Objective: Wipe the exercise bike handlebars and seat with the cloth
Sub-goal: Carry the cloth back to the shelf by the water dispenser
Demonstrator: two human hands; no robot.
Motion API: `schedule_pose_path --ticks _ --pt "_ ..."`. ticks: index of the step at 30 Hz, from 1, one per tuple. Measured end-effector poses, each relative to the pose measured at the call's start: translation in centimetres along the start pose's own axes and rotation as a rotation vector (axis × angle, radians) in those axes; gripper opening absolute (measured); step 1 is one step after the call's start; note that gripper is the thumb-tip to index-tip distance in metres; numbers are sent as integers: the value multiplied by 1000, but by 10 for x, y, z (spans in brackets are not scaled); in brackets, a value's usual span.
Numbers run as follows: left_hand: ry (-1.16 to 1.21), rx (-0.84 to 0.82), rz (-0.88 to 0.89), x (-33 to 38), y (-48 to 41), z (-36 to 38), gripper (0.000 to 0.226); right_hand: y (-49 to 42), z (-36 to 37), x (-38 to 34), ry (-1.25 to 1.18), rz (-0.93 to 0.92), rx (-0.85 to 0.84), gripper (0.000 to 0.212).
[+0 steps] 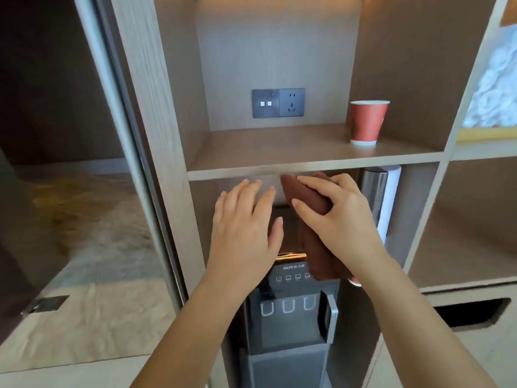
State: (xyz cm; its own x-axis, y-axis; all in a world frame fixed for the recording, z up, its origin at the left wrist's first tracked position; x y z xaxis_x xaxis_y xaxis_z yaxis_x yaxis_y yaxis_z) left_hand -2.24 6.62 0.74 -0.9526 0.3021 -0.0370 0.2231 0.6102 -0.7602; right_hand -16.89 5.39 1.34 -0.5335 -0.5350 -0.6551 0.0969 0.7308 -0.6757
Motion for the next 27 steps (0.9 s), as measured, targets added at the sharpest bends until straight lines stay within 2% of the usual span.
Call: schedule_pose_path --ticks 6,10,16,20,23,27 --pt "-11 57 33 -31 -56 23 41 -66 20 -12 7 -94 67 38" --pt "-15 127 6 -40 -79 35 40 -104 28 -13 -7 -135 55 38" --pt "-63 130 -87 -51 -107 48 42 -158 47 -6 -74 -98 -31 35" --pt "-131 93 -129 -60 -119 62 49 -182 71 2 -14 -43 -78 35" --pt "-195 64 -130 -64 -119 71 54 -191 95 15 179 77 -230 36" --pt "-207 68 -121 -66 -119 76 53 -191 118 32 415 271 -629 58"
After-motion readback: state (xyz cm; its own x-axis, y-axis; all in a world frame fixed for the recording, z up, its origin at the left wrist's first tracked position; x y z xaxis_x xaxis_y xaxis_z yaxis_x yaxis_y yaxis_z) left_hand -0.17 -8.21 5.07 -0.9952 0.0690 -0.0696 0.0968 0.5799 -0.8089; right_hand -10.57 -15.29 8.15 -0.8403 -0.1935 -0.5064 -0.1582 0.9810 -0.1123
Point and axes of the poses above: each hand's wrist, its own y-axis away from the middle knuckle, its own z-axis out of the palm, x = y × z, the point moved 5 cm from there along -y, towards the middle knuckle, and after that the axes turned 14 degrees about -y, right-handed, at the moved point
